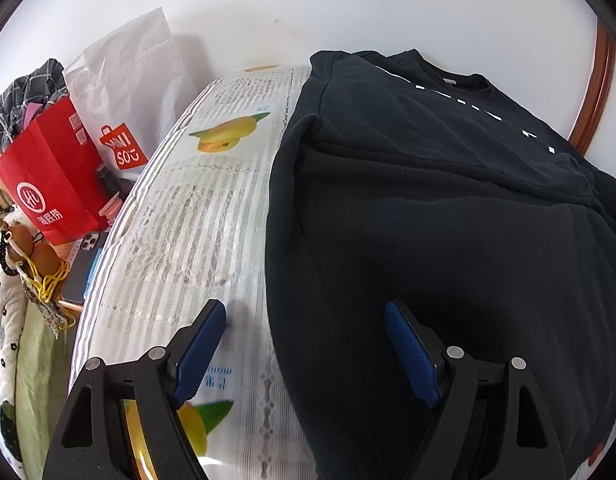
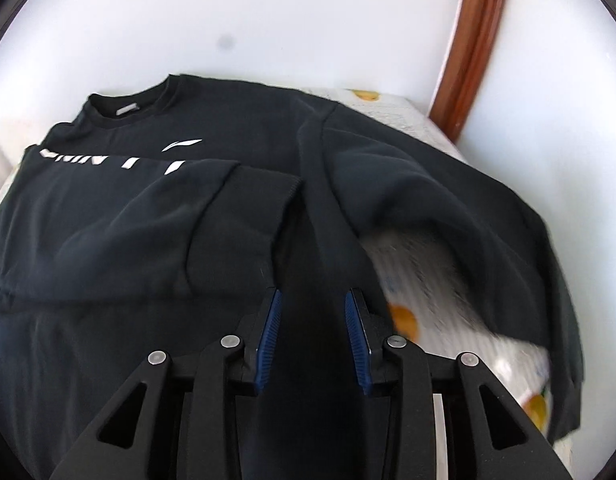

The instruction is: Fold small clothes

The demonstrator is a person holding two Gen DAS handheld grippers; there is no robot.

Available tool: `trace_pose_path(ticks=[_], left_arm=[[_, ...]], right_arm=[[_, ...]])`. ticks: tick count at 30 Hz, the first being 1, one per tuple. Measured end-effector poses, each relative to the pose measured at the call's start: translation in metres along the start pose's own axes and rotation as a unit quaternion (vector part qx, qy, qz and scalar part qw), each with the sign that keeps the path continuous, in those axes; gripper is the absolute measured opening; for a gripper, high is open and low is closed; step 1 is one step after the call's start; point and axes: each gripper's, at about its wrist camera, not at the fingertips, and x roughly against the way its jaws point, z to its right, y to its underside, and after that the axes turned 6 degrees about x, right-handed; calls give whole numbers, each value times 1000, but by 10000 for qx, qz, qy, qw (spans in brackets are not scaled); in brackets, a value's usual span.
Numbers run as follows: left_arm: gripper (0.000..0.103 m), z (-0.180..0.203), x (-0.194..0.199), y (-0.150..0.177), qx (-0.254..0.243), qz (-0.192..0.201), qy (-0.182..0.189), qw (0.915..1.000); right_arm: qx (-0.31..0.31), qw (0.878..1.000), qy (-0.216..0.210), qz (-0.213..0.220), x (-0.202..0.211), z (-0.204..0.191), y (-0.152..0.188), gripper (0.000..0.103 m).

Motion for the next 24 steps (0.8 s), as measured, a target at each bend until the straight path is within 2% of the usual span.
trace_pose_path(ticks=[5,9,15,20,24], left_arm=[[81,-3,12,15,9,-78,29,10000],[78,-4,26,28,-56,-149,97,9998],[79,1,39,36,-36,-78,101,9999],[79,15,30,37,-156,-31,-51,9999],[79,15,25,32,-8,-56,15,10000]], right_arm=[[-62,9999,-10,137,45,17,46,54],[88,9984,495,251,70,38,83,55],[-326,9927,1154,121,80,107,117,61],[-938,9878,1239,23,74,165,143,64],[-1233,9871,1017,17,68,190,155,64]])
